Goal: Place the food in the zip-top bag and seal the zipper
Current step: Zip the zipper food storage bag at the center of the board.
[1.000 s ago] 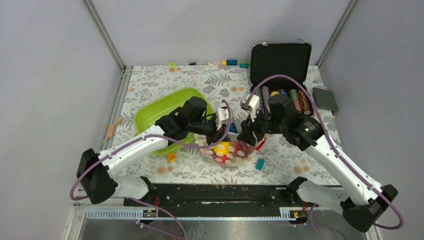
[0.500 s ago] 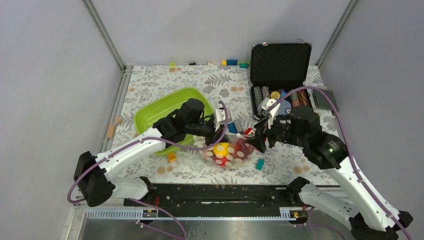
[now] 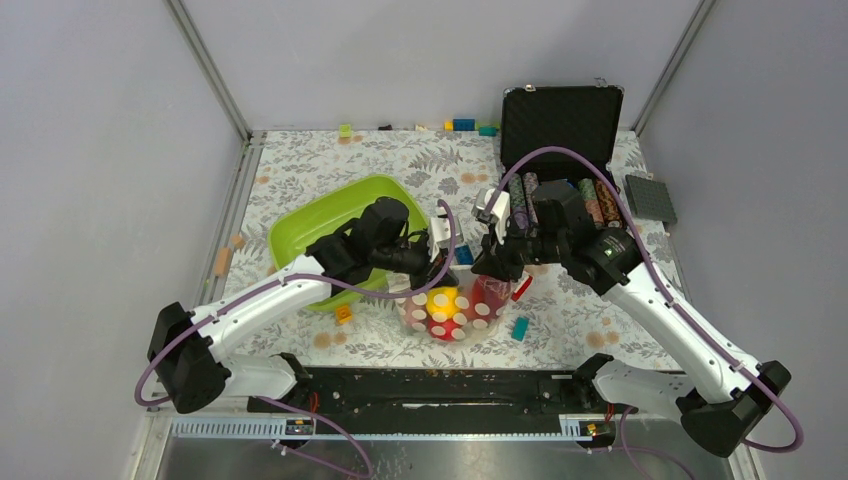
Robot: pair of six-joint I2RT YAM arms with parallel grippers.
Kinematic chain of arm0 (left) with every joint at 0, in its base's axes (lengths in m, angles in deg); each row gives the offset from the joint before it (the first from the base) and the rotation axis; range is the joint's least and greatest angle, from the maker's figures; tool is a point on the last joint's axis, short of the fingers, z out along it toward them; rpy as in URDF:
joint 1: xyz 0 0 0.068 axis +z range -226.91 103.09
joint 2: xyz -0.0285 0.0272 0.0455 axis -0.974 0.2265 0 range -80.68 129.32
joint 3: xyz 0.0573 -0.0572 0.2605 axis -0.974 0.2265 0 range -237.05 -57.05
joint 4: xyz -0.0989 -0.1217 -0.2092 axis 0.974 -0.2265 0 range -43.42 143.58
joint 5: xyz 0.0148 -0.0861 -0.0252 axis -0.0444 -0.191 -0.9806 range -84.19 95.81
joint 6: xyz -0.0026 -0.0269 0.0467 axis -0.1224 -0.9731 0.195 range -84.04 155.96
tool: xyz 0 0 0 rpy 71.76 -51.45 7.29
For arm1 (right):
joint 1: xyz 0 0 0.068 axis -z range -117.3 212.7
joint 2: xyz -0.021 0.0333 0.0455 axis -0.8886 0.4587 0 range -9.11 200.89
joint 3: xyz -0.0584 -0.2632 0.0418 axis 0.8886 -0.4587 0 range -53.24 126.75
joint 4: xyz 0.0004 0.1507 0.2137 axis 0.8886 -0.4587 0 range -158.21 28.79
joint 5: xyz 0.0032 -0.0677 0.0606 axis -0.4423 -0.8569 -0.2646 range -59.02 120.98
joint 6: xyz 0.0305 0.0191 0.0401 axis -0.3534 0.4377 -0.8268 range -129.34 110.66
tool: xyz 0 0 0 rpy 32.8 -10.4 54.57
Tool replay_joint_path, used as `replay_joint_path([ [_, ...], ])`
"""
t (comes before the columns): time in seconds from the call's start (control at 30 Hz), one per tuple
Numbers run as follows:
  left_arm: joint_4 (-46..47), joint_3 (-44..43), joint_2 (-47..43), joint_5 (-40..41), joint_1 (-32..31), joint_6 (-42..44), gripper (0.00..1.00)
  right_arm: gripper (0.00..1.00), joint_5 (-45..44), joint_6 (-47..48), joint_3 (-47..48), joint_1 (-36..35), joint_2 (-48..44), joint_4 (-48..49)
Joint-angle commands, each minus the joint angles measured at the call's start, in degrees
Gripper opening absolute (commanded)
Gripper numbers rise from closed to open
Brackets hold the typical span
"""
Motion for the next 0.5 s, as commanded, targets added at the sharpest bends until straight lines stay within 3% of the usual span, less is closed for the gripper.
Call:
replay_joint_path([
  [0.0,2.30,-2.28,-0.71,-0.24,-0.18,-1.34,0.00,0.15,2.18,1.50,2.08,0.05,-0.87,0.29],
  [0.17,3.54,-0.57,-2.55,2.63,-0.15,-2.67,0.00,0.00,1.87,2.99,0.63,0.11,-2.00,-1.37],
  [0.47,4.71,6.76,-7.29,15.29,1.00,-4.54,0.00,0.00,-9.97,6.21,-1.21,4.20,-4.55,-6.43],
])
